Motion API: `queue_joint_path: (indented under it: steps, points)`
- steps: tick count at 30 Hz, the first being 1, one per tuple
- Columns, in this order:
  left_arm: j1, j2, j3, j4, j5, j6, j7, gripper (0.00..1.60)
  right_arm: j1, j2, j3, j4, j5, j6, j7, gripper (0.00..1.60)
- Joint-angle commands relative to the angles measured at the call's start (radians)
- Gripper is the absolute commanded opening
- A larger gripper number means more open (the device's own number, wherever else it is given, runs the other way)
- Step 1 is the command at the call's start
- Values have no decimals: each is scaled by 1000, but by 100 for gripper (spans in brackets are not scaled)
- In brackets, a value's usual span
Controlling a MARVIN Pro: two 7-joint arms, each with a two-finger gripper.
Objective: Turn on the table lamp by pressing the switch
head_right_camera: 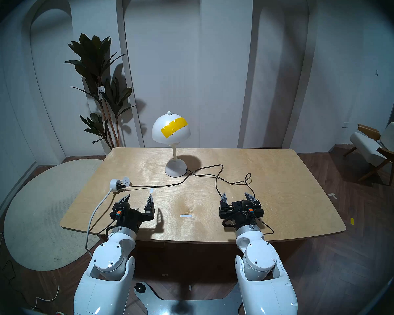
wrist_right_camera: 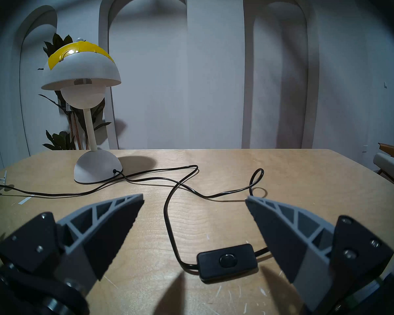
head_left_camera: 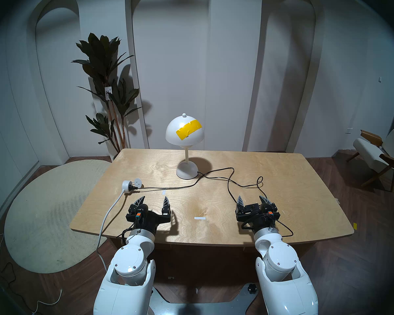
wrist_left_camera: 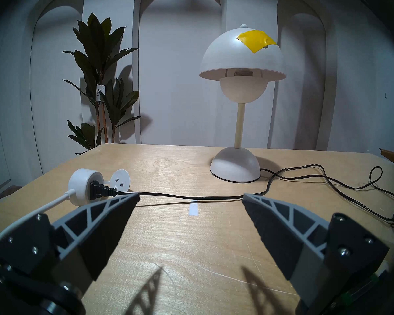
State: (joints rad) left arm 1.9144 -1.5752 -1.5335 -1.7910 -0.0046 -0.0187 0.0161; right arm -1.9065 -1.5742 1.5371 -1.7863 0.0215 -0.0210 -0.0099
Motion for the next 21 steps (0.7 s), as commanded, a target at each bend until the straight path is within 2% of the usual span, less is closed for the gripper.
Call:
queue_joint_path:
  steps: [1,2,3,11,14,16,18,19,20,21]
  points:
    - [-4,0,0,-19,0,-3,0,160,-3,0,11,-32,60,-30,44,160]
    - [-6,0,0,-15,0,-4,0,160,6,-11,0,-103,55,-53,38,160]
    - [-6,0,0,-15,0,-4,0,160,24,-14,-2,-93,69,-70,44,160]
    - [-6,0,0,-14,0,-5,0,160,16,-16,-5,-177,177,-33,54,160]
    - [-6,0,0,-15,0,-5,0,160,6,-19,-2,-209,198,-4,51,160]
    - [-6,0,0,-16,0,-5,0,160,-9,-22,2,-250,248,40,56,160]
    - [-5,0,0,-16,0,-4,0,160,-12,-22,3,-266,251,65,38,160]
    - [-5,0,0,-16,0,-4,0,160,-22,-23,6,-291,264,105,40,160]
    - [-5,0,0,-16,0,-4,0,160,-22,-23,6,-291,264,105,40,160]
    - [-5,0,0,-16,0,-4,0,160,-22,-25,9,-299,305,134,46,160]
